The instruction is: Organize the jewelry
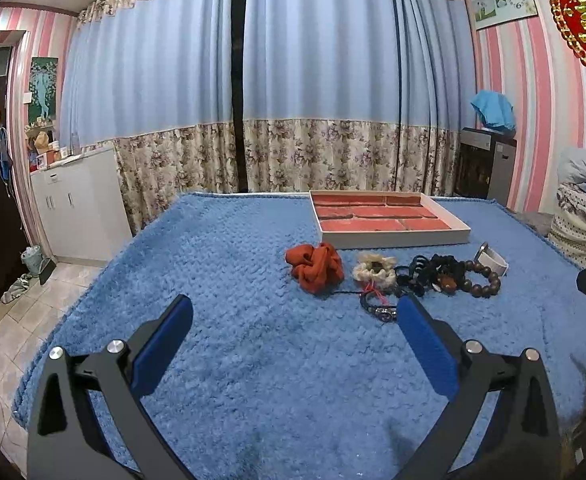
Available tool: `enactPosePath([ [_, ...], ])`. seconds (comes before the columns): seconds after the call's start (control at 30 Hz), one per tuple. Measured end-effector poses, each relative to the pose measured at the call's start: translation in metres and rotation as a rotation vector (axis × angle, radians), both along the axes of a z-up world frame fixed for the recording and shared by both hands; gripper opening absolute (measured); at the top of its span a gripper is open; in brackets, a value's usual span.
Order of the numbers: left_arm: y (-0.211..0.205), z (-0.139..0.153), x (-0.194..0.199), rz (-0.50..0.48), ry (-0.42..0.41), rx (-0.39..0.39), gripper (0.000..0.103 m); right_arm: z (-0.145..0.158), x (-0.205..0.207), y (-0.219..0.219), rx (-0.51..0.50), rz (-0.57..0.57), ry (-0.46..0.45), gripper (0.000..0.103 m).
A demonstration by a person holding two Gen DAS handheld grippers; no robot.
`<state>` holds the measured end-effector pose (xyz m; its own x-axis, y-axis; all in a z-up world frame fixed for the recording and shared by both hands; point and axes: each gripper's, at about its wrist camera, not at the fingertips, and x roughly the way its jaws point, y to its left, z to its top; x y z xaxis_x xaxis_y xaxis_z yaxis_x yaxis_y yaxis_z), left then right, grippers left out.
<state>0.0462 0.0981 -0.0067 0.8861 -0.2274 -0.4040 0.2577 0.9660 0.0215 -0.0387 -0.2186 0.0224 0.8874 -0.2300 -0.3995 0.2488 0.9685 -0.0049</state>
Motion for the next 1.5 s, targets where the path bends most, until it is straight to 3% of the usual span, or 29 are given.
enactPosePath([
  [0.5,-0.028,0.002,-0.004,0.09,-0.027,0.0,0.099,0.006,0.014,-0.043,-0.01,0.036,-0.025,0.099],
  [0.8,-0.042,0.001,0.011,0.076,-0.014,-0.001,0.099,0.0,0.01,-0.057,0.036,0.023,-0.006,0.099],
  [1.5,-0.038,-0.004,0.016,0.054,-0.003,-0.014,0.099,-0.003,0.024,-0.048,0.028,0.042,0.012,0.099],
])
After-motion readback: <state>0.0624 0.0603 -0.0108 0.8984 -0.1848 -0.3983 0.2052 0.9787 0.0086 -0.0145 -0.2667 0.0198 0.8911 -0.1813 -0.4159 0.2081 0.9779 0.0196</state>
